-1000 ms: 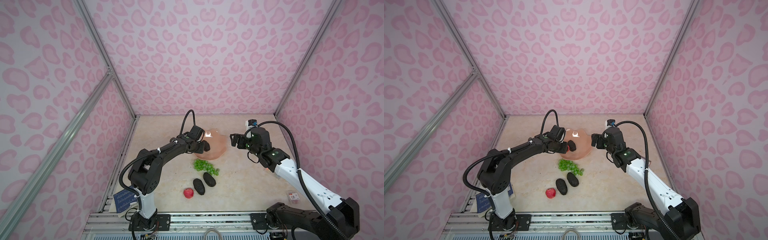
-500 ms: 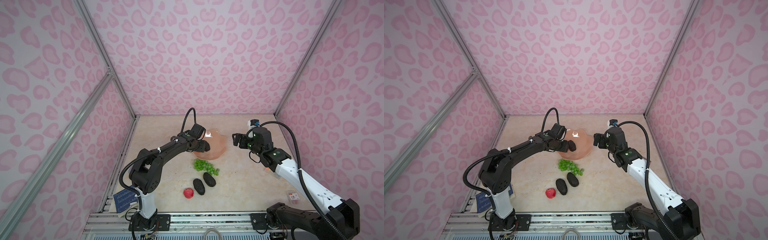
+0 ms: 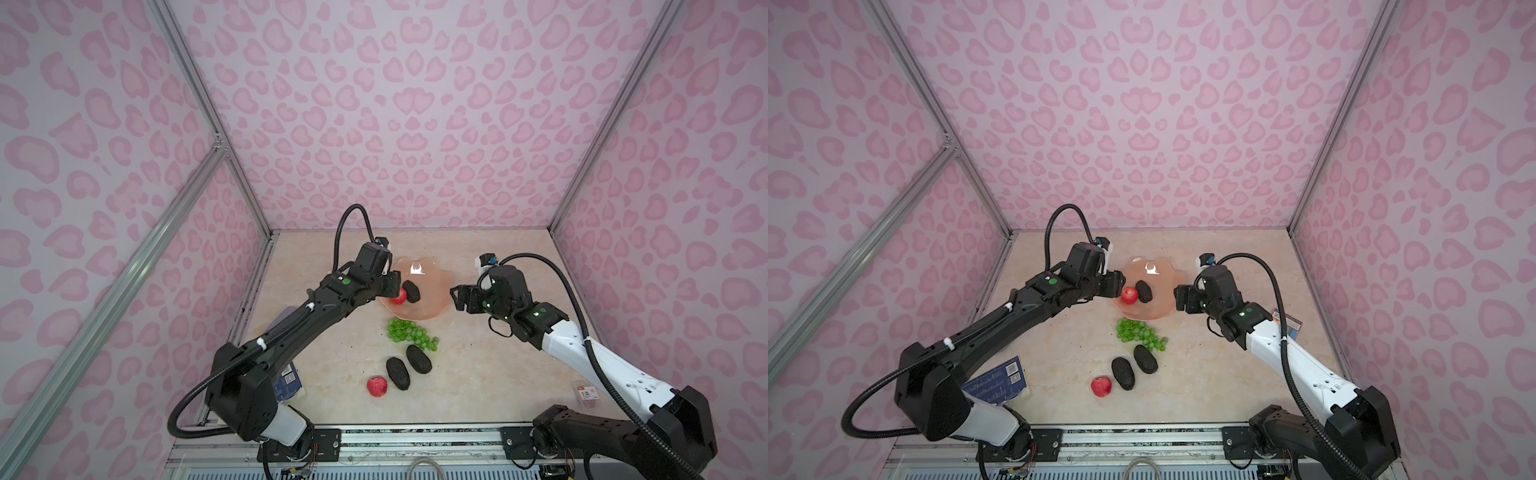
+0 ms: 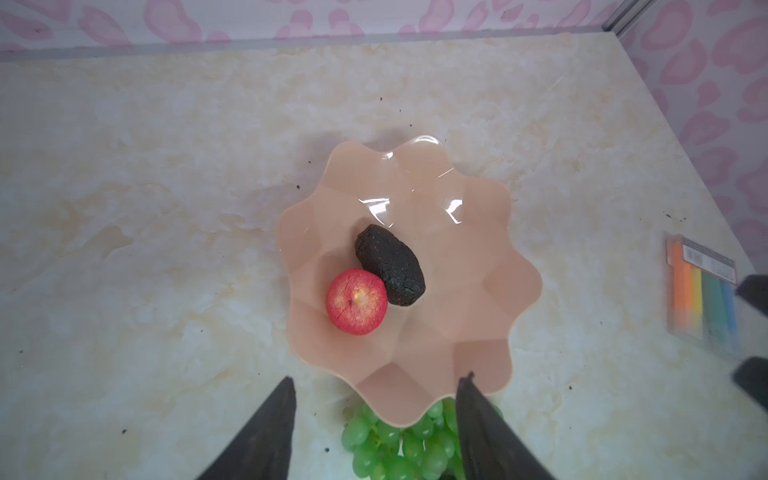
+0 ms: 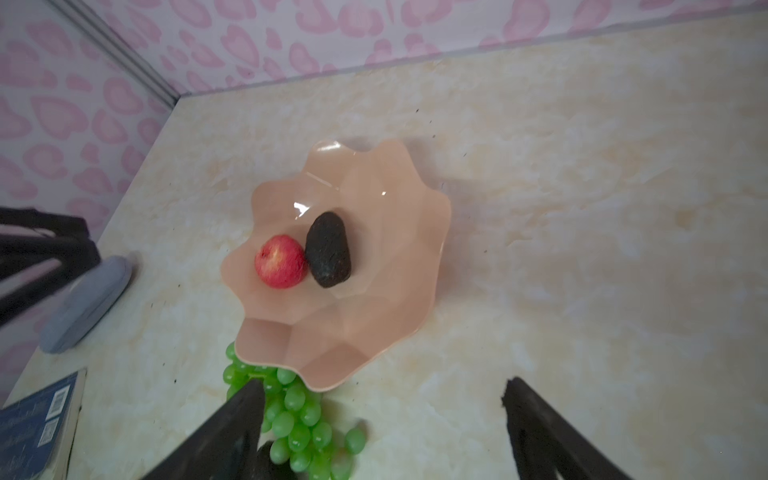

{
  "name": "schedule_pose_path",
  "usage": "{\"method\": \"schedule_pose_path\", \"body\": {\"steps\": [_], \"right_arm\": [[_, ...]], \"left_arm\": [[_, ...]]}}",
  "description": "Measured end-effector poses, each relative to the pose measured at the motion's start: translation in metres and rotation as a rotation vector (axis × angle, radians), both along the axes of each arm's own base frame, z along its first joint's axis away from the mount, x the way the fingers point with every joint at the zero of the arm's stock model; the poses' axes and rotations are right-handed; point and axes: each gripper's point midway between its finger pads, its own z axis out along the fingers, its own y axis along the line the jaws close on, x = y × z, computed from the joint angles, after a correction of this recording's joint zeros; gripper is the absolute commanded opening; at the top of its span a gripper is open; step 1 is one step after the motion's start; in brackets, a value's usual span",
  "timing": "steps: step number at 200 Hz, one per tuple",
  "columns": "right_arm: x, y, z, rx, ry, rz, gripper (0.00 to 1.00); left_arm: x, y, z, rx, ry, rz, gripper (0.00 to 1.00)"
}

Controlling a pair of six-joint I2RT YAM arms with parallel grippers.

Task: Place and organize the fake fruits in the fruit bowl
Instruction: 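Grasp the second avocado with the right gripper while the left gripper withdraws, then place the avocado in the bowl beside the first with the right gripper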

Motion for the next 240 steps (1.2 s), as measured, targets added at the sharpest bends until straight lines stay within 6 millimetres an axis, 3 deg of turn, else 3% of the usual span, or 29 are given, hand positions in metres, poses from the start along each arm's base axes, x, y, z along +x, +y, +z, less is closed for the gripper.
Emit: {"method": "schedule_pose_path", "body": {"steps": [35,77,113,140,171,206,222,240], "right_arm": [[-0.05,0.048,-0.041,-0.036,0.114,0.171,0.8],[-0.105,0.087,-0.096,-0.085,0.27,0.283,0.71],[-0.111,0.1,-0.119,-0.108,0.312,0.275,0.66],[-0.109,0.103,-0.136,-0.135,0.333,0.252,0.62],[-0.104,0.11,-0.146,-0.142,0.329,0.243,0.47],[-0.105,0.116,-0.143,-0.138,0.311,0.249,0.3],[-0.109,0.108,-0.135,-0.155,0.308,0.244,0.26],[-0.112,0.099,-0.113,-0.146,0.277,0.234,0.25]], "left_arm": [[-0.044,0.047,0.036,-0.073,-0.167,0.076,0.76],[-0.099,0.104,0.017,-0.143,-0.247,0.194,0.87],[-0.13,0.133,-0.003,-0.221,-0.275,0.268,0.91],[-0.143,0.146,-0.005,-0.267,-0.295,0.305,0.92],[-0.148,0.154,-0.006,-0.283,-0.302,0.334,0.93],[-0.15,0.155,-0.011,-0.269,-0.284,0.338,0.94],[-0.149,0.155,-0.013,-0.268,-0.276,0.341,0.94],[-0.148,0.154,-0.017,-0.259,-0.266,0.341,0.94]]}}
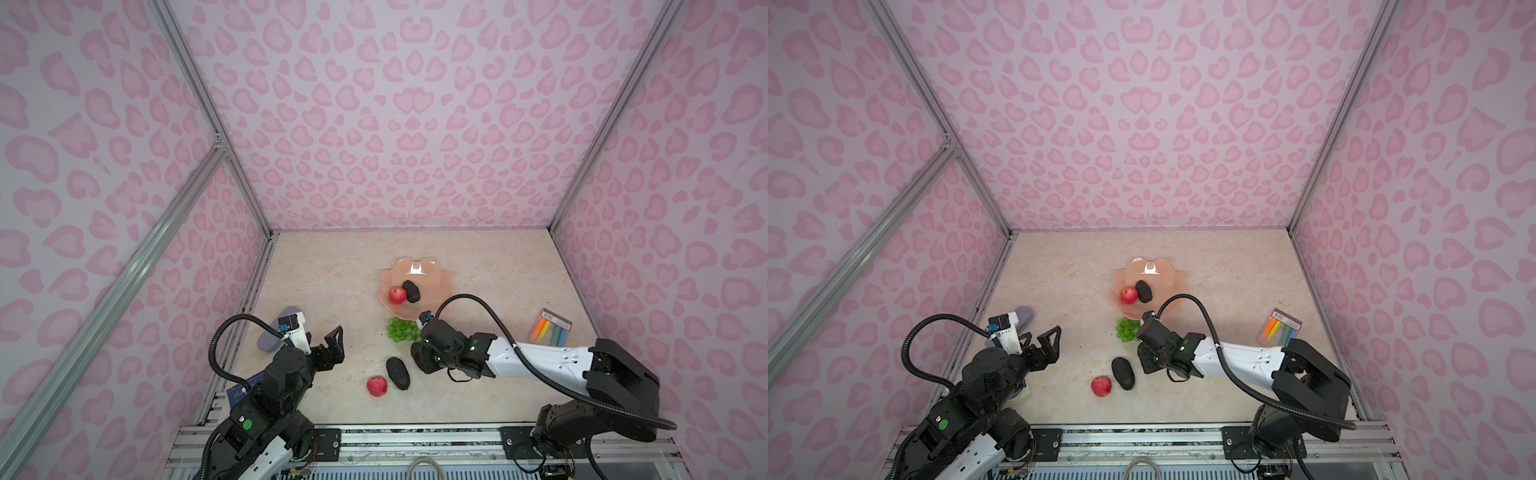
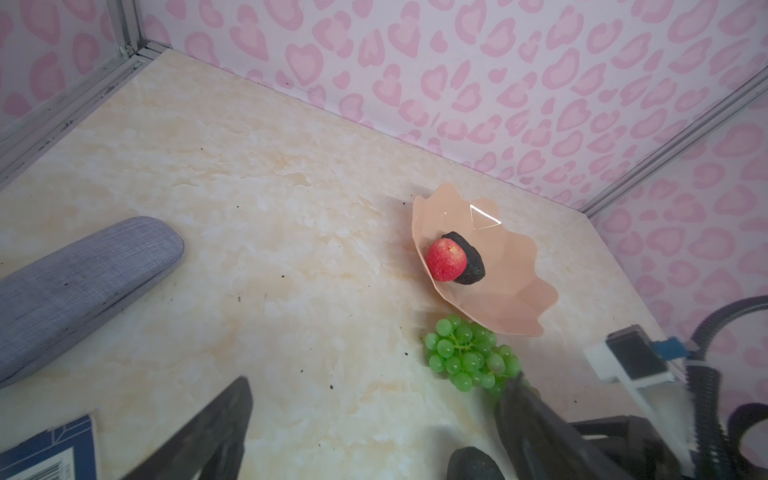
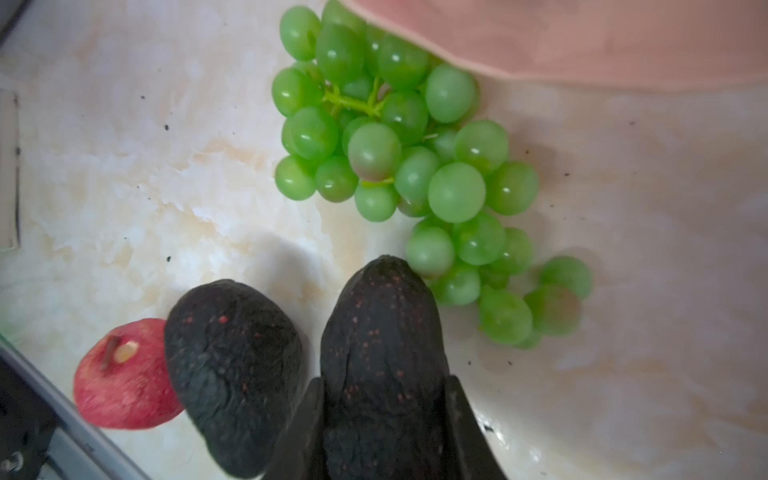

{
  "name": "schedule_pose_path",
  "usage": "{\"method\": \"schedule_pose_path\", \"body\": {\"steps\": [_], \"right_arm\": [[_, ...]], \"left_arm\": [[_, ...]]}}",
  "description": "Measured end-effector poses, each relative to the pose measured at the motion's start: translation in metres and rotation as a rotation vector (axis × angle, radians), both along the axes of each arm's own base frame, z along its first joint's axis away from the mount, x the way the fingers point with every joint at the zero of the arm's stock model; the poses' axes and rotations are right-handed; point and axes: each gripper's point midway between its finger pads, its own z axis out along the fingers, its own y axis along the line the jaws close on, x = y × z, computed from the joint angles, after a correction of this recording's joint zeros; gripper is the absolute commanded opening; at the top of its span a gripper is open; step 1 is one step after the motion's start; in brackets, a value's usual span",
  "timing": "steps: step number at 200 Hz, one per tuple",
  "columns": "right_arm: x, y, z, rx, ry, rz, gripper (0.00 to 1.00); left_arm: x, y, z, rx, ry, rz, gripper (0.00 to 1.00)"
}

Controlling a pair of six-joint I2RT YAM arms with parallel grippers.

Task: Place and organize the fake fruits in the fruit bowl
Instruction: 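Place the avocado in the bowl beside the first with the right gripper, then grasp the third avocado near the apple with the right gripper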

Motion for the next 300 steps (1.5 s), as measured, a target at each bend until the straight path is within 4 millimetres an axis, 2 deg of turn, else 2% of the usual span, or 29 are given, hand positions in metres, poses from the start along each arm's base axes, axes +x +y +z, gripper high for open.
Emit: {"method": "schedule_pose_path", "body": {"steps": [18,39,52,72,92,119,141,161,190,211,235,246,266,300], "right_arm": [[0.002,-0.013,0.028,0.01,-0.047,-0.03,0.25],[0.016,-0.029,0.064,0.04,-0.126,-0.095,0.26],[0.033,-0.039,0.083,0.06,-0.176,-0.137,0.26],[0.069,-0.057,0.097,0.063,-0.212,-0.223,0.26],[0.109,-0.066,0.103,0.053,-0.243,-0.288,0.26],[0.155,-0.05,0.103,0.059,-0.252,-0.274,0.25],[0.195,-0.045,0.09,0.044,-0.249,-0.297,0.25],[0.216,-0.044,0.067,0.023,-0.221,-0.308,0.25],[0.234,-0.036,0.036,0.003,-0.178,-0.3,0.27],[0.24,-0.035,0.017,-0.016,-0.152,-0.301,0.36],[0.241,-0.035,0.007,-0.028,-0.135,-0.301,0.53],[0.241,-0.035,0.006,-0.029,-0.133,-0.302,0.58],[0.241,-0.036,0.009,-0.023,-0.137,-0.302,0.61],[0.233,-0.037,0.039,0.014,-0.177,-0.298,0.61]], "left_arm": [[0.001,-0.001,-0.002,0.006,0.009,0.0,0.94],[0.001,-0.002,-0.004,0.01,0.017,-0.003,0.94],[0.001,-0.002,-0.004,0.005,0.019,-0.001,0.94],[0.001,-0.002,-0.005,0.004,0.022,-0.005,0.94],[0.001,-0.003,-0.005,0.002,0.022,-0.007,0.94],[0.0,-0.002,-0.004,-0.003,0.015,-0.008,0.94],[-0.002,-0.004,-0.007,-0.006,0.022,-0.023,0.94],[-0.003,-0.008,-0.008,-0.014,0.028,-0.045,0.94],[-0.006,-0.017,-0.009,-0.019,0.042,-0.099,0.94],[-0.008,-0.025,-0.013,-0.02,0.065,-0.142,0.94],[-0.009,-0.032,-0.019,-0.015,0.101,-0.176,0.93],[-0.008,-0.034,-0.022,-0.011,0.116,-0.184,0.93],[-0.008,-0.038,-0.027,-0.007,0.141,-0.202,0.93],[-0.008,-0.041,-0.031,-0.002,0.161,-0.213,0.93]]}}
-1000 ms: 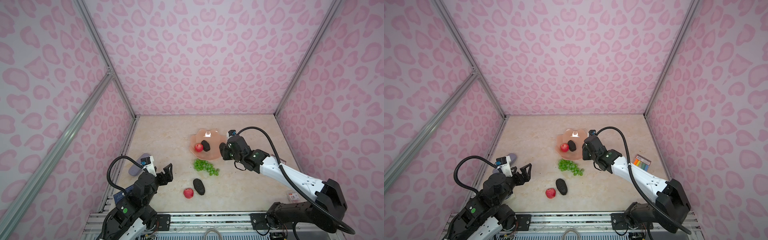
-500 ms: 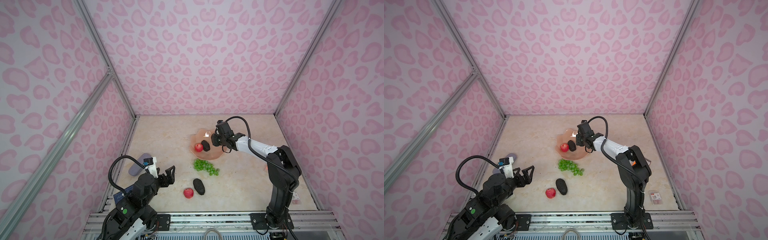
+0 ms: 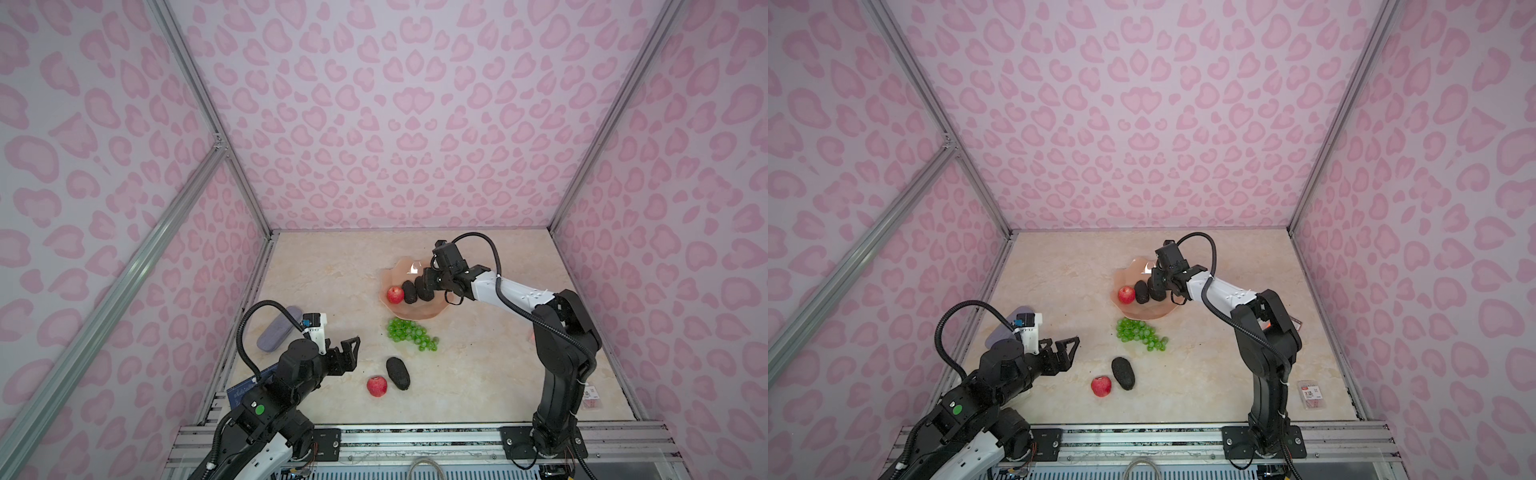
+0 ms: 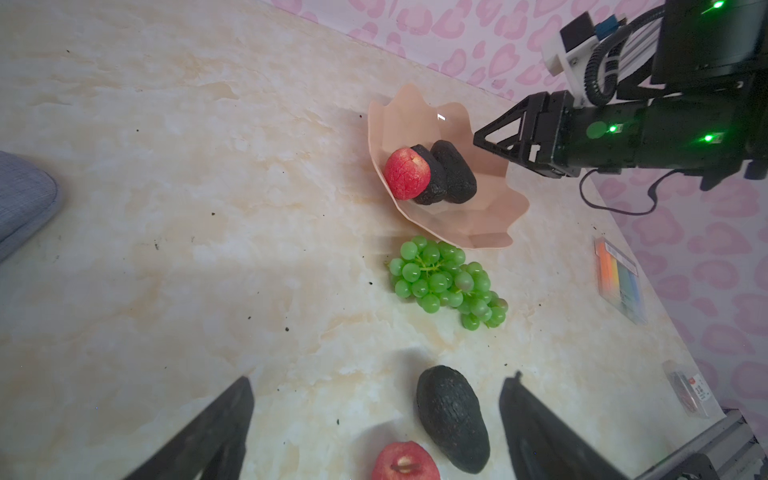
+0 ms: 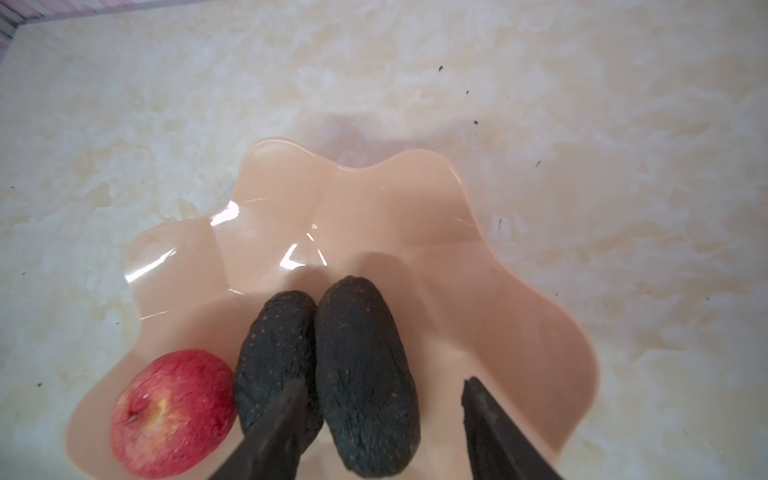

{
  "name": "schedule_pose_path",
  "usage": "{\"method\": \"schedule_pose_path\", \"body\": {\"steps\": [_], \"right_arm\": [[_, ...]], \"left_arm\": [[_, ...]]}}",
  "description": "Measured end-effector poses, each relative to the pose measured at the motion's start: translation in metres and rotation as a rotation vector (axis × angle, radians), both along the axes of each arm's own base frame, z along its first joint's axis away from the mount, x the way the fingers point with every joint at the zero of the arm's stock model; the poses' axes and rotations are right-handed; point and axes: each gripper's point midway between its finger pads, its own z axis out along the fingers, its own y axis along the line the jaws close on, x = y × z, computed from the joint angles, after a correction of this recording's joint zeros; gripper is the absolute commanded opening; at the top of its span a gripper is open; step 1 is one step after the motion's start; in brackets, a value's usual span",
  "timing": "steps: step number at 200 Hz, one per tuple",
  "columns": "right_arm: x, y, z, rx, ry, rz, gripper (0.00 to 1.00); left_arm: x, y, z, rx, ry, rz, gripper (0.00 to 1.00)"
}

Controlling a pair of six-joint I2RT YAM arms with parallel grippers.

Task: Place and organize the fake fruits in the fruit bowl
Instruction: 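Grasp the third avocado near the apple with the right gripper, then place the third avocado in the bowl with the right gripper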

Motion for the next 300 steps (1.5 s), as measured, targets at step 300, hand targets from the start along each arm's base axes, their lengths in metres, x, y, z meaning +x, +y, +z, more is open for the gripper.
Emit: {"method": "schedule_pose_path", "body": {"steps": [300], "right_arm": [[-0.238,0.108,-0.025,-0.052,0.196,0.416,0.24]], "left_arm": [[-0.006,0.011,0.005,-0.064,-0.048,0.048,0.93]]}}
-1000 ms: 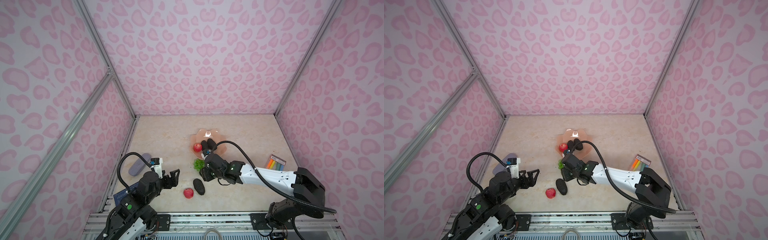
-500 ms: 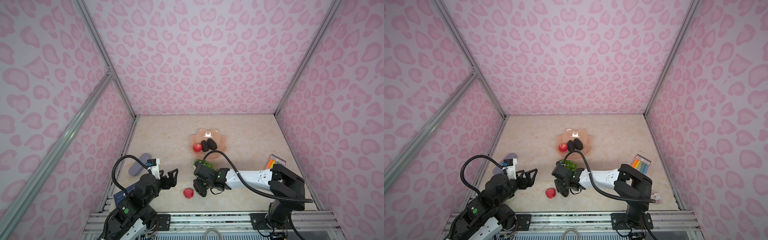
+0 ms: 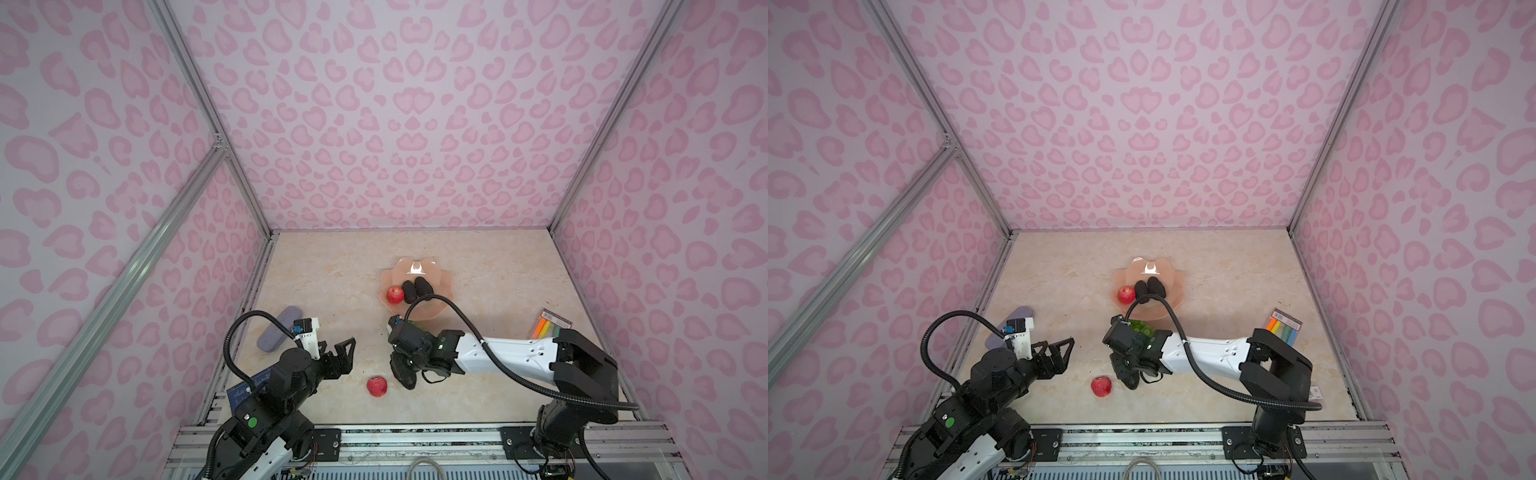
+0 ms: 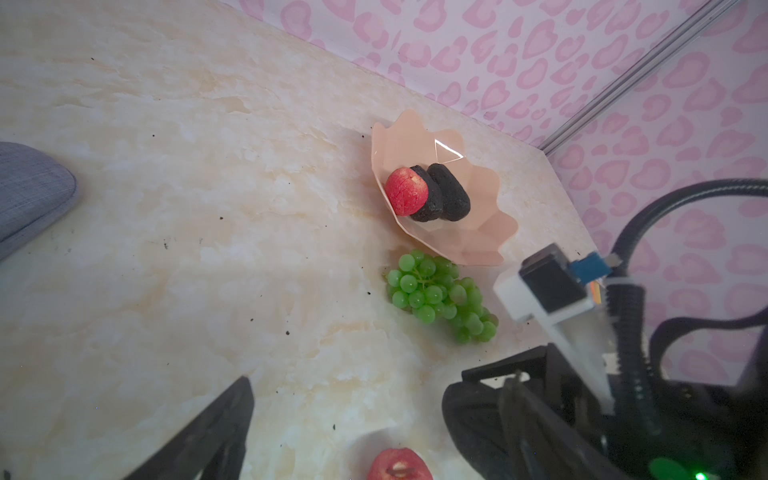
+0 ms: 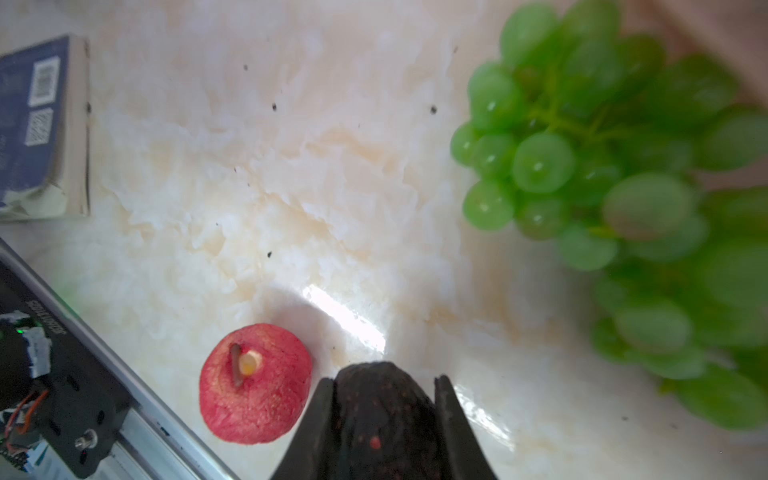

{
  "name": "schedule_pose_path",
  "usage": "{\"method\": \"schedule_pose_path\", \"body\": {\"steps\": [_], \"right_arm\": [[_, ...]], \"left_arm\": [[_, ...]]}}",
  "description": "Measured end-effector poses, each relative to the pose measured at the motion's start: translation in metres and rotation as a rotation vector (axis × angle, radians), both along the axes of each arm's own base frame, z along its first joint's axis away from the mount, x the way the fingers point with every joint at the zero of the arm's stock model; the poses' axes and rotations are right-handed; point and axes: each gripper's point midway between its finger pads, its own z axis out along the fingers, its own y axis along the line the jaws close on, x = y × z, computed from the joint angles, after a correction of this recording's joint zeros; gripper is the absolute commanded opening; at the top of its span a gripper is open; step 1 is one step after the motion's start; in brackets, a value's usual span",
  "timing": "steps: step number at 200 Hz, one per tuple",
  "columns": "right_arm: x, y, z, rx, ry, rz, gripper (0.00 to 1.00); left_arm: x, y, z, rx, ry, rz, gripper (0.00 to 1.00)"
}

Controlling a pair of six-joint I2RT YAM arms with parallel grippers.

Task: Place and organize the fake fruits in the fruit bowl
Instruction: 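Place the third avocado in the bowl with the right gripper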

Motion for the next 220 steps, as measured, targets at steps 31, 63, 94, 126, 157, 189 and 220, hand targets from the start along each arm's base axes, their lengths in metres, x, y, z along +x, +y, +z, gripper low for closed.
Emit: {"method": "schedule_pose_path", "body": {"steps": [31,63,94,126,157,189,220], "right_arm": [[0.06,-0.02,0.066,-0.001,-0.185,-0.028,0.23],[0.126,-0.04,0.102,-0.117,-0.367,-0.011,0.22],[0.18,-0.034,0.11,-0.253,-0.481,0.076,0.21],[0.226,-0.028,0.092,-0.413,-0.547,0.162,0.21],[0.262,-0.032,0.064,-0.515,-0.566,0.22,0.22],[0.292,-0.034,0.033,-0.571,-0.571,0.264,0.23],[0.305,-0.019,0.007,-0.575,-0.573,0.331,0.29]], "left_arm": [[0.0,0.0,0.0,0.0,0.0,0.0,0.93],[0.0,0.0,0.0,-0.001,0.0,0.0,0.93],[0.0,0.0,0.0,-0.001,0.001,0.001,0.93],[-0.001,0.0,-0.001,-0.007,0.013,0.002,0.92],[-0.004,-0.003,-0.005,-0.022,0.04,-0.014,0.91],[-0.008,-0.013,-0.014,-0.047,0.099,-0.047,0.88],[-0.014,-0.023,-0.035,-0.059,0.194,-0.09,0.86]]}}
